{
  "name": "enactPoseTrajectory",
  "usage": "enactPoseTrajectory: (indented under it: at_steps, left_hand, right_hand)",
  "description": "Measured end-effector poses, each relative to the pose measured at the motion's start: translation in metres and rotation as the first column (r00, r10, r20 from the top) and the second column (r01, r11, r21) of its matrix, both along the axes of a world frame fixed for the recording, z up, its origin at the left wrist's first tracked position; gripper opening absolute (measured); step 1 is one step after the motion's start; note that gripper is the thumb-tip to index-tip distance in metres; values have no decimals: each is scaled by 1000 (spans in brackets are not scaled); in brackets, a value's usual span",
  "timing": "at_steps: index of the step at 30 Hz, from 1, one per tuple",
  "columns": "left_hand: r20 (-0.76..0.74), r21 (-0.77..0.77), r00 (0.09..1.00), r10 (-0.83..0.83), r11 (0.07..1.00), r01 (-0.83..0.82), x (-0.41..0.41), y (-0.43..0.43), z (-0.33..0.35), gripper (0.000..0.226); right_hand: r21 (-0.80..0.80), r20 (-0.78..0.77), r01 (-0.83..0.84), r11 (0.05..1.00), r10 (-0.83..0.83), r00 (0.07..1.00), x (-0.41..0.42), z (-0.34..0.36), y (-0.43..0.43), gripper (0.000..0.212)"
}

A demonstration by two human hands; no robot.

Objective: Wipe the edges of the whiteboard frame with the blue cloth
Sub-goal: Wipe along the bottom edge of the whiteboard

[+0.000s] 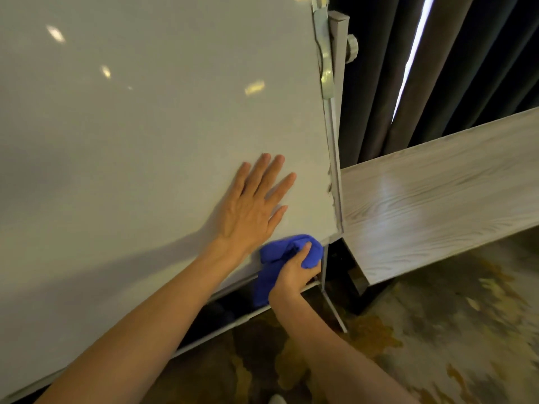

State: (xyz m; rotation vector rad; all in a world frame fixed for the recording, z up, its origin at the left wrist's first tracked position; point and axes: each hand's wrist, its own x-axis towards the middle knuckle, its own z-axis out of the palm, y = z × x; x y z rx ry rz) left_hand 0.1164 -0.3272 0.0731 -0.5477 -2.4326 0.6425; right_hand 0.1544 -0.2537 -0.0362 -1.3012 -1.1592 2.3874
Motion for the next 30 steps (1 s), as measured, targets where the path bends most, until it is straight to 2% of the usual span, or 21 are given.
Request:
enactPoseTrajectory:
  at_steps: [3,7,12,15,18,21,25,26,28,30]
  left_hand:
    - [45,-68,999,-16,998,19,6,-16,2,64]
    - [47,-48,998,-29,998,32,5,-16,0,67]
    - [28,-10,999,-30,999,31,5,-13,-6,70]
    - [14,-14,999,-35,999,35,2,-15,-8,71]
    - [12,-30,1000,-21,999,21,0,-16,-8,72]
    - [-2,-34,1000,-27,999,27,0,-19,-9,70]
    - [-4,-44,1000,-7,999,7,2,-16,-8,69]
    - [-3,-51,1000,-3,999,2,2,-16,-8,68]
    - [-11,-73,1000,4,997,-5,3,-14,-7,67]
    - [-26,-75,1000,0,997,-1,4,-15,-6,67]
  right_hand:
    - [17,-15,30,999,-30,999,-4,1,3,43]
    - [96,-8,24,995,-24,1000,-24,8,35,78]
    - [216,-25,-48,975,54,998,-39,8,61,90]
    - [198,-86,-47,979,65,994,-41,1,58,99]
    - [135,-126,-15,991,32,991,-41,-6,49,101]
    - [113,-93,21,993,-10,996,-39,-12,38,93]
    - [111,-114,69,991,-56,992,-27,-21,16,53]
    - [93,-117,64,994,-53,992,-23,-21,9,48]
    - [37,-107,29,999,-25,994,-16,-18,-2,53]
    - [0,-62,-55,998,55,997,-12,-16,-5,76]
